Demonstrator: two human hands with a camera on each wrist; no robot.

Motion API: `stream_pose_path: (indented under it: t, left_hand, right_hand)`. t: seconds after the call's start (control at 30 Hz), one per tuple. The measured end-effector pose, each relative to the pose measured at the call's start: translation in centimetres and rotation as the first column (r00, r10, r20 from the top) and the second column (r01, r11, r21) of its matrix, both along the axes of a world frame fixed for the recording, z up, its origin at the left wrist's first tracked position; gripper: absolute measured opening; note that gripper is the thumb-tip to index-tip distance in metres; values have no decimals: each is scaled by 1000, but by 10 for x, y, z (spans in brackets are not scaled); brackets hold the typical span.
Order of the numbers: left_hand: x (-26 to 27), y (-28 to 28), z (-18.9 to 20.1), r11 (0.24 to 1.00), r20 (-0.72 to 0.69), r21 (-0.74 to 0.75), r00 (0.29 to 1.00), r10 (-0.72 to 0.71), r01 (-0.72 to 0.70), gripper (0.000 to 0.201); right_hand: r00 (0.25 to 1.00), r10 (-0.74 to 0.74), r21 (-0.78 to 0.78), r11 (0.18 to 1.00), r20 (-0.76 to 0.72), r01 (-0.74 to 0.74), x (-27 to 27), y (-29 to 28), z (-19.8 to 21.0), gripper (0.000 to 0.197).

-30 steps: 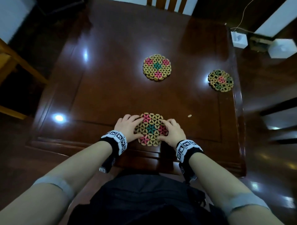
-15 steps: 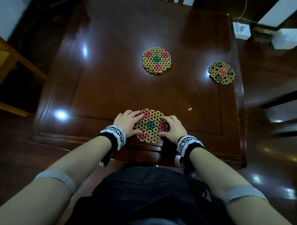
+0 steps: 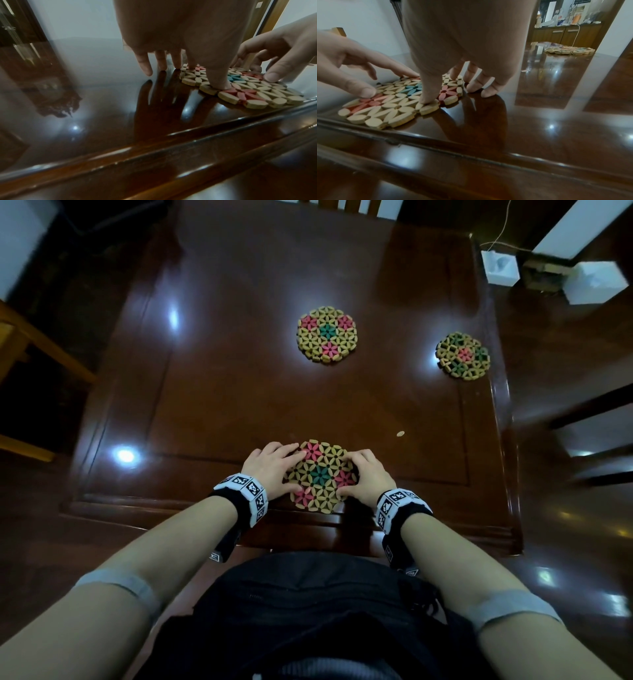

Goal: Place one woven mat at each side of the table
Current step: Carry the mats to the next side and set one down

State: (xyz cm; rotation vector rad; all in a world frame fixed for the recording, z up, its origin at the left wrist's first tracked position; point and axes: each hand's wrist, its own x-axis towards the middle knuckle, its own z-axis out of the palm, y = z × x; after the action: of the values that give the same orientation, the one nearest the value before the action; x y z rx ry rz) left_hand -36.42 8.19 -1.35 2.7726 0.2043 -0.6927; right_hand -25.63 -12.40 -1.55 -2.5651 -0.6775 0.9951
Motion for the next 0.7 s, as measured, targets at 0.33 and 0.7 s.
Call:
stream_pose_path:
  t: [0.33,0.7]
  left_hand:
    - [0,-1,0,1000,8,-2,1000,4,-4,79]
    - [3,2,-3,1000,34,-11,999,9,-8,81]
  right_hand:
    - [998,-63,15,998,-19,63,1,2,-2,70]
    - [997,-75,7,997,-25,75,1,4,-3,71]
